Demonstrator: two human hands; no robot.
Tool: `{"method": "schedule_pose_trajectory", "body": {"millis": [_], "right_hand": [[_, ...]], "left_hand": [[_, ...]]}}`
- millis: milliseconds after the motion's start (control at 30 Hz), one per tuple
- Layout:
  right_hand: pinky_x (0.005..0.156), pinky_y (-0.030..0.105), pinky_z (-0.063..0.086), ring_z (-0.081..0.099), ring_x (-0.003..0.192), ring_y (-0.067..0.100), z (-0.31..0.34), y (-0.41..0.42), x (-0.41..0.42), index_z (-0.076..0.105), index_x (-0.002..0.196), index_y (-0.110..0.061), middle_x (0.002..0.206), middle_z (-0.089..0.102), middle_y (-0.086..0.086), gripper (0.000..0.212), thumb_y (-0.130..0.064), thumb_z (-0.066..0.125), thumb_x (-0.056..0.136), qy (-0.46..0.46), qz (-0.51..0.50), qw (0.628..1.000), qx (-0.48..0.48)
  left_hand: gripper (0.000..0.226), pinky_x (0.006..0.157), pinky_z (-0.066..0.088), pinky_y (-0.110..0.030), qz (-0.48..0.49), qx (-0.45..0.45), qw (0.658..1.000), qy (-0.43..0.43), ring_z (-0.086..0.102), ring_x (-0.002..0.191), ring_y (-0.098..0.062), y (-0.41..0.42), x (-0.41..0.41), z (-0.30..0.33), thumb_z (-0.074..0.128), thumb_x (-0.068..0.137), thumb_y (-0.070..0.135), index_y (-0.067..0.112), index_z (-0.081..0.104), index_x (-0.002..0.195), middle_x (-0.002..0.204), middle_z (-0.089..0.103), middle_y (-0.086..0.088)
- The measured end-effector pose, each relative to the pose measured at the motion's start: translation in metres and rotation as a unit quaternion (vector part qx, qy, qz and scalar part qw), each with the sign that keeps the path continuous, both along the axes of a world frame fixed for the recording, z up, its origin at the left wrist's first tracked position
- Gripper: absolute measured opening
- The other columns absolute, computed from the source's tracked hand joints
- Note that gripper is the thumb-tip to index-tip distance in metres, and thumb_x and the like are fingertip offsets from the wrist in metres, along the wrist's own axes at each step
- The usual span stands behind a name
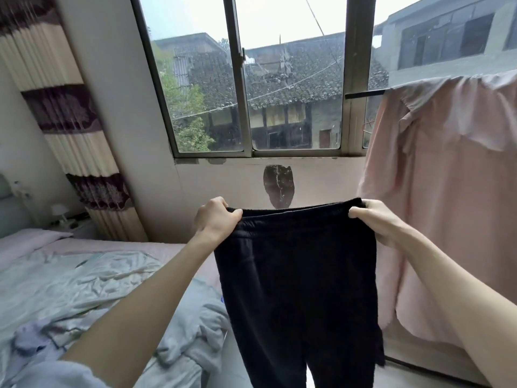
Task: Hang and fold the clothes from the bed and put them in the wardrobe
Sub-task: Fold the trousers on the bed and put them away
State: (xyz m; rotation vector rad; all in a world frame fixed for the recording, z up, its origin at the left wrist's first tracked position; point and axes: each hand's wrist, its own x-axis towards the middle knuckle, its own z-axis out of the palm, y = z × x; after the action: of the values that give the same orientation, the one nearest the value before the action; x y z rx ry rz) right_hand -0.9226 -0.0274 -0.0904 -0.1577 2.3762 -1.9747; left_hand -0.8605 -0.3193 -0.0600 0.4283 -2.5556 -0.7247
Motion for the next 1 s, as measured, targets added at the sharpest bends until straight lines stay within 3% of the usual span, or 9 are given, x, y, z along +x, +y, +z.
{"method": "schedule_pose_trajectory", "body": {"millis": [167, 233, 333, 433, 533, 633, 767, 933, 1000], "right_hand": [[0.061, 0.027, 0.055, 0.066, 0.06, 0.016, -0.028, -0.024, 0.015, 0.064, 0.092, -0.002, 0.073, 0.068, 0.008, 0.009, 0.001, 0.058, 0.086, -0.075, 0.074, 0.994, -0.009], [0.053, 0.019, 0.051, 0.066, 0.057, 0.009, -0.032, -0.037, 0.022, 0.063, 0.095, -0.002, 0.074, 0.068, 0.006, 0.008, -0.006, 0.06, 0.089, -0.08, 0.097, 0.992, 0.0], [0.04, 0.012, 0.041, 0.06, 0.049, 0.005, -0.038, -0.063, 0.032, 0.06, 0.097, -0.003, 0.073, 0.061, 0.006, 0.012, -0.014, 0.057, 0.092, -0.081, 0.072, 0.994, -0.013], [0.046, 0.018, 0.047, 0.061, 0.065, 0.013, -0.04, -0.088, 0.036, 0.059, 0.106, -0.002, 0.084, 0.062, 0.01, 0.02, -0.015, 0.06, 0.091, -0.063, 0.052, 0.995, -0.063], [0.061, 0.024, 0.055, 0.064, 0.076, 0.016, -0.041, -0.115, 0.046, 0.059, 0.104, -0.007, 0.091, 0.063, 0.009, 0.018, -0.015, 0.063, 0.088, -0.015, 0.077, 0.994, -0.078], [0.076, 0.029, 0.055, 0.066, 0.085, 0.016, -0.05, -0.137, 0.053, 0.058, 0.104, -0.012, 0.092, 0.065, 0.003, 0.018, -0.012, 0.065, 0.086, 0.052, 0.112, 0.991, -0.048], [0.081, 0.023, 0.049, 0.061, 0.092, 0.011, -0.06, -0.157, 0.055, 0.059, 0.105, -0.013, 0.09, 0.062, -0.008, 0.019, -0.01, 0.063, 0.086, 0.151, 0.064, 0.986, 0.036], [0.088, 0.039, 0.053, 0.065, 0.093, 0.016, -0.059, -0.178, 0.061, 0.063, 0.101, -0.014, 0.093, 0.068, -0.001, 0.016, -0.009, 0.063, 0.086, 0.14, 0.036, 0.988, -0.059], [0.091, 0.043, 0.052, 0.066, 0.094, 0.018, -0.056, -0.181, 0.065, 0.066, 0.095, -0.022, 0.094, 0.07, 0.001, 0.023, -0.003, 0.057, 0.087, 0.113, 0.092, 0.985, -0.093]], "left_hand": [[0.034, 0.066, 0.051, -0.036, 0.02, 0.204, 0.978, -0.026, 0.058, 0.081, -0.027, -0.007, -0.005, -0.041, 0.066, 0.083, 0.039, 0.008, 0.056, 0.077, 0.073, 0.057, -0.003], [0.036, 0.066, 0.056, -0.038, -0.001, 0.277, 0.96, -0.048, 0.062, 0.078, -0.026, -0.008, 0.0, -0.049, 0.068, 0.084, 0.039, 0.004, 0.06, 0.08, 0.077, 0.062, -0.008], [0.028, 0.058, 0.054, -0.025, -0.07, 0.354, 0.926, -0.108, 0.063, 0.071, -0.012, -0.008, 0.014, -0.057, 0.07, 0.085, 0.03, 0.004, 0.064, 0.092, 0.084, 0.065, -0.006], [0.012, 0.057, 0.054, -0.019, -0.109, 0.364, 0.917, -0.124, 0.062, 0.066, -0.008, -0.008, 0.025, -0.062, 0.07, 0.085, 0.015, 0.008, 0.06, 0.084, 0.083, 0.064, -0.005], [0.026, 0.065, 0.056, -0.021, -0.109, 0.397, 0.906, -0.099, 0.065, 0.081, -0.012, -0.009, 0.031, -0.067, 0.069, 0.085, 0.009, 0.007, 0.053, 0.105, 0.099, 0.064, -0.007], [0.031, 0.067, 0.055, -0.023, -0.132, 0.43, 0.89, -0.069, 0.066, 0.088, -0.014, -0.011, 0.037, -0.066, 0.064, 0.087, 0.004, 0.008, 0.051, 0.115, 0.102, 0.065, -0.005], [0.019, 0.062, 0.052, -0.027, -0.141, 0.454, 0.879, -0.021, 0.065, 0.081, -0.014, -0.019, 0.043, -0.062, 0.061, 0.089, 0.004, 0.013, 0.057, 0.105, 0.098, 0.064, -0.004], [0.024, 0.071, 0.056, -0.029, -0.166, 0.426, 0.889, -0.006, 0.066, 0.09, -0.015, -0.025, 0.049, -0.059, 0.057, 0.093, 0.006, 0.01, 0.056, 0.116, 0.103, 0.064, -0.006], [0.028, 0.079, 0.056, -0.032, -0.182, 0.436, 0.881, -0.012, 0.066, 0.095, -0.019, -0.029, 0.052, -0.062, 0.055, 0.094, 0.007, 0.008, 0.054, 0.123, 0.11, 0.063, -0.011]]}}
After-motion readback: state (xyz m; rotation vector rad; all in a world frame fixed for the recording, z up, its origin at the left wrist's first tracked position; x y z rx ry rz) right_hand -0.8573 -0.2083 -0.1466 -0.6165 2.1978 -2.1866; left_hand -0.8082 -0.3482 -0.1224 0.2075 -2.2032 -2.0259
